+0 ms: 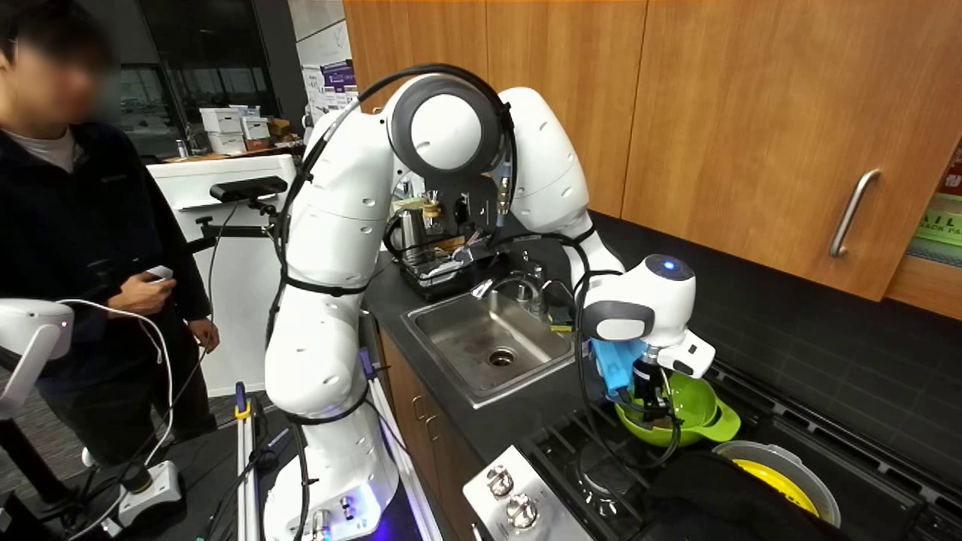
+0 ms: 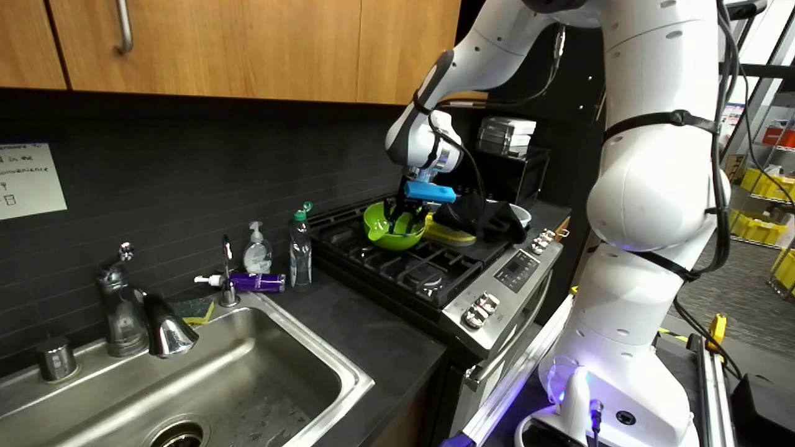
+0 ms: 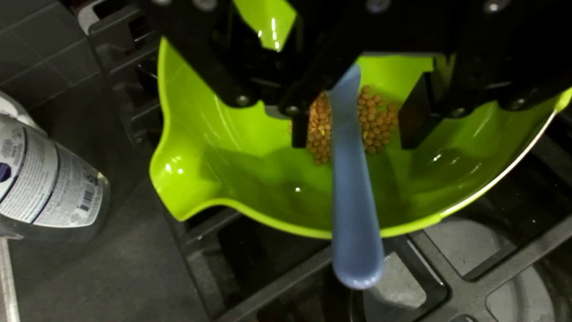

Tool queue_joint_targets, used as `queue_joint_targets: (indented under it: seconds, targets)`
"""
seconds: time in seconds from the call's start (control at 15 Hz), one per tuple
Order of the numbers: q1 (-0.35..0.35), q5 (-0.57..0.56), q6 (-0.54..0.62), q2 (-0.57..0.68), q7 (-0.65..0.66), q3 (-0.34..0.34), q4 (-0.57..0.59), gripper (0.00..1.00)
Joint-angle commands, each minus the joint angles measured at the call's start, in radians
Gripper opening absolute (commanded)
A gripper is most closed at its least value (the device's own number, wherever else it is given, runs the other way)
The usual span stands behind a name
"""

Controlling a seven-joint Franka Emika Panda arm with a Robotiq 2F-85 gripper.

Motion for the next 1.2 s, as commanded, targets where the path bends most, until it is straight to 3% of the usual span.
queue_joint_targets:
  seconds: [0.0, 0.13, 0.2, 0.27, 0.47, 0.67, 1.13]
  targets:
    - [-0.005, -0.018, -0.005, -0.003, 0.025, -0.002, 0.005, 0.61]
    - [-0.004, -0.019, -0.004, -0.002, 0.03, -0.002, 0.005, 0.74]
    - [-0.003, -0.02, -0.004, -0.002, 0.032, -0.003, 0.005, 0.85]
    - [-0.003, -0.02, -0.004, -0.002, 0.033, -0.003, 0.004, 0.9]
    - [-0.003, -0.02, -0.003, -0.002, 0.034, -0.003, 0.004, 0.9]
    - [0.0, -0.024, -0.001, 0.001, 0.037, -0.004, 0.002, 0.83]
    - [0.005, -0.029, 0.004, 0.005, 0.04, -0.005, -0.004, 0.9]
